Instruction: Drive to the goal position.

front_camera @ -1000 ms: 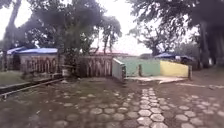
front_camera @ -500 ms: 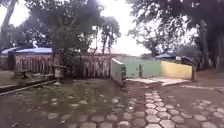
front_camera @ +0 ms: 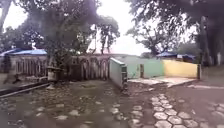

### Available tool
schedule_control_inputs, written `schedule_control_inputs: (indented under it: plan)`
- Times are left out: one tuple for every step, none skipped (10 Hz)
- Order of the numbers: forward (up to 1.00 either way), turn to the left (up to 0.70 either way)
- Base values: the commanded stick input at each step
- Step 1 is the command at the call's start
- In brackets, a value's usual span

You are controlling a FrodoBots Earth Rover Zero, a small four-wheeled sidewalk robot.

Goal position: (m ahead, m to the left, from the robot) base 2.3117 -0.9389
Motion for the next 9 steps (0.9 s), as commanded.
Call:
schedule_control_inputs:
  plan:
    - [0.70,0.14]
    - [0.70,0.14]
    - [0.70,0.14]
    - [0.70,0.14]
    - [0.70,0.14]
    - [0.70,0.14]
    - [0.70,0.14]
    - [0.70,0.14]
    - [0.54,0.22]
